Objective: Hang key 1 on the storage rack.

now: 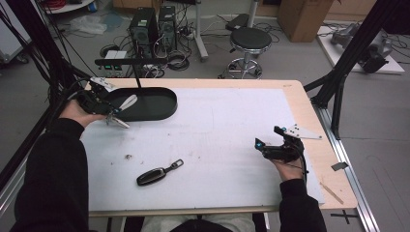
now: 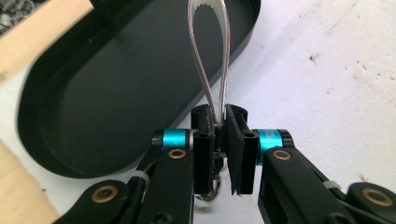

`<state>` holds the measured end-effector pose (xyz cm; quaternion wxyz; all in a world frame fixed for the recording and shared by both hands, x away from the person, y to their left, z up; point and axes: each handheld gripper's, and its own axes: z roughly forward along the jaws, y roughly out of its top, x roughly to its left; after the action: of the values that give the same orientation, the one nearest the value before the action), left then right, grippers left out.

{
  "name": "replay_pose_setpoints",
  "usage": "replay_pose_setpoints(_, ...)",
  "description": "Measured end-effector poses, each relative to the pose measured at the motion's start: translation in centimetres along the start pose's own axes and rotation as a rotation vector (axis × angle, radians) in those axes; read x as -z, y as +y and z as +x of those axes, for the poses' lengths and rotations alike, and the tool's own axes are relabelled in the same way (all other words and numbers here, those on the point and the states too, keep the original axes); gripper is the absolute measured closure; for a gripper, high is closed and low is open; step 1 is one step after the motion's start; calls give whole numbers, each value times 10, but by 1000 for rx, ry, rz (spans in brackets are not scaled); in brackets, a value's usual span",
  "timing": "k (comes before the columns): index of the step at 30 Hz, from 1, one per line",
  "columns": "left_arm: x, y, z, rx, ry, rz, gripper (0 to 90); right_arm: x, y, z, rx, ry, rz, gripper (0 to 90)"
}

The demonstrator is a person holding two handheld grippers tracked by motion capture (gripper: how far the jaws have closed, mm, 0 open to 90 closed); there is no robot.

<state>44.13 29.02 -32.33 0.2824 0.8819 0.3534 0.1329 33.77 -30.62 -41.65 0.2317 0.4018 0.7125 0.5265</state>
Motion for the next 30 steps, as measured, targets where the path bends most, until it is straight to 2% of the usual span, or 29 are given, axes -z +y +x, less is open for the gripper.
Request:
replay_pose_setpoints(7, 13, 11, 1, -11, 26, -17, 816, 0, 0, 0, -4, 3, -4, 21)
replay_pose_setpoints(10, 19, 14, 3, -2, 38, -47, 815, 0, 0, 0, 0, 3, -4, 21)
replay_pose_setpoints(18, 25, 27, 8, -2, 65, -68, 816, -1, 0, 0, -1, 7, 0, 22)
replay_pose_setpoints(21, 27, 30, 9, 3, 61, -84, 816, -1, 0, 0, -3, 7, 3, 21)
replay_pose_setpoints(23, 28, 39, 8, -19, 66, -81, 816, -1, 0, 0, -4, 8, 3, 21)
replay_pose_setpoints(30, 34, 58, 10, -35, 61, -98, 816, -1, 0, 0, -2, 9, 1, 21)
